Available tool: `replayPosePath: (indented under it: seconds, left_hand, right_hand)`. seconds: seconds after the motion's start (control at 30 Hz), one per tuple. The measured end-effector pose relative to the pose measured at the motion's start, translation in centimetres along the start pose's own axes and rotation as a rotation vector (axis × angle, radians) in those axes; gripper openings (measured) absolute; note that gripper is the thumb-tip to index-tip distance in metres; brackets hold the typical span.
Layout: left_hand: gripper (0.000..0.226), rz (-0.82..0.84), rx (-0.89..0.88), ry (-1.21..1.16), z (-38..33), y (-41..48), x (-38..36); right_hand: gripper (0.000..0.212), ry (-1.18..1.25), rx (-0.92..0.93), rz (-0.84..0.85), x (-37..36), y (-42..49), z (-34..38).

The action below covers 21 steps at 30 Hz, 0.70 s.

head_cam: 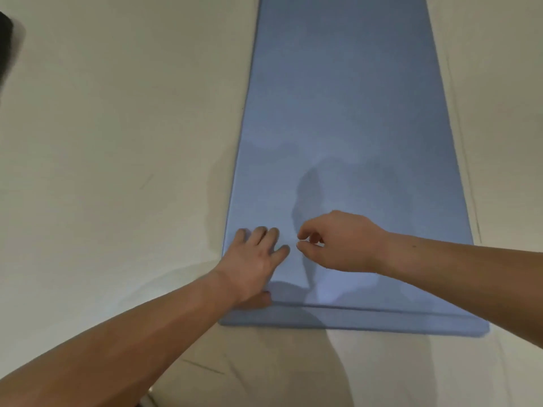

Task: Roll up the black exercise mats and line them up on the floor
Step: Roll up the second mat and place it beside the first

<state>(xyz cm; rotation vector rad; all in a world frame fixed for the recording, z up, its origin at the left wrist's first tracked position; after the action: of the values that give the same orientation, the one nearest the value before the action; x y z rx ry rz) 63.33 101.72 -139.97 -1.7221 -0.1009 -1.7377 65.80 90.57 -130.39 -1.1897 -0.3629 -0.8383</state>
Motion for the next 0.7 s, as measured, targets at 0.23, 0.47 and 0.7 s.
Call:
replayPosePath:
  seconds: [0.23, 0.47, 0.7]
  left_hand:
    - [0.081, 0.002, -0.22, 0.158, -4.2, -0.1, 0.3]
    - [0.03, -0.221, -0.373, 0.245, -7.3, -1.8, 3.1]
    - [0.024, -0.414, -0.117, -0.047, 1.0, -1.2, 11.6]
  right_hand:
    - [0.025, 0.139, -0.167, 0.025, -3.3, -6.1, -8.7]
    - [0.06, 0.145, -0.167, 0.071, -5.0, -9.7, -11.4]
    - [0.061, -0.006, -0.137, -0.006, -5.6, -10.2, -14.2]
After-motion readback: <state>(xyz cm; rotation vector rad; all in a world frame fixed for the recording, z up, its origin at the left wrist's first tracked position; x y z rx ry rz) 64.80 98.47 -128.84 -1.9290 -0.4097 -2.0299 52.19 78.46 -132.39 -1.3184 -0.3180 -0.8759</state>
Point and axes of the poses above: each hand's wrist, its own y-axis towards the middle knuckle, its own x-axis out of the back of the hand, z = x × y, the point moved 10 cm from there along y, towards the middle knuckle, and after that the axes turned 14 degrees about y, right-handed, at the moved point
